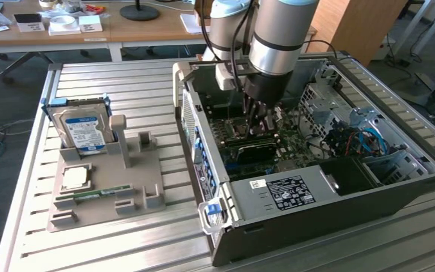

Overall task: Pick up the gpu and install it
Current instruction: 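Press down on the gpu until it lock into place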

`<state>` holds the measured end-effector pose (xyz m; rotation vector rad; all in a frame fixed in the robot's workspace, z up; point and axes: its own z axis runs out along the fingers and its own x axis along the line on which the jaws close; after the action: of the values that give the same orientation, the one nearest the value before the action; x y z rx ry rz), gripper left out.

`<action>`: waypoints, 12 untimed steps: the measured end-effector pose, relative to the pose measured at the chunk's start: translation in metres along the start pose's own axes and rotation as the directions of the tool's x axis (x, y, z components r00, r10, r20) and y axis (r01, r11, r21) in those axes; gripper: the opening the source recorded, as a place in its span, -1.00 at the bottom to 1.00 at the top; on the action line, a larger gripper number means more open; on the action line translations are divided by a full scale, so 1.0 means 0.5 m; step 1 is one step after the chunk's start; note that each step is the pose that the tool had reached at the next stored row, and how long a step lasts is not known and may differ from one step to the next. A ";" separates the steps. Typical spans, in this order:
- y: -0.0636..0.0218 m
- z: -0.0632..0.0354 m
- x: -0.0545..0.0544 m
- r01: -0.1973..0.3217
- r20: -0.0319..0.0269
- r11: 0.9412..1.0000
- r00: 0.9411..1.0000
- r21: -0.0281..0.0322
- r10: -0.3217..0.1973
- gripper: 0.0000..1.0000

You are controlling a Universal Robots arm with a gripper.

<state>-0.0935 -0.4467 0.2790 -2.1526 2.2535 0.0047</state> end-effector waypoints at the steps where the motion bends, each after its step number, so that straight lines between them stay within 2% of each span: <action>1: 0.000 0.001 0.000 0.000 0.000 1.000 1.000 0.000 0.000 -0.79; 12: 0.000 0.012 0.001 0.000 0.000 1.000 1.000 0.000 0.000 -0.79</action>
<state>-0.0935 -0.4469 0.2728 -2.1526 2.2534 0.0047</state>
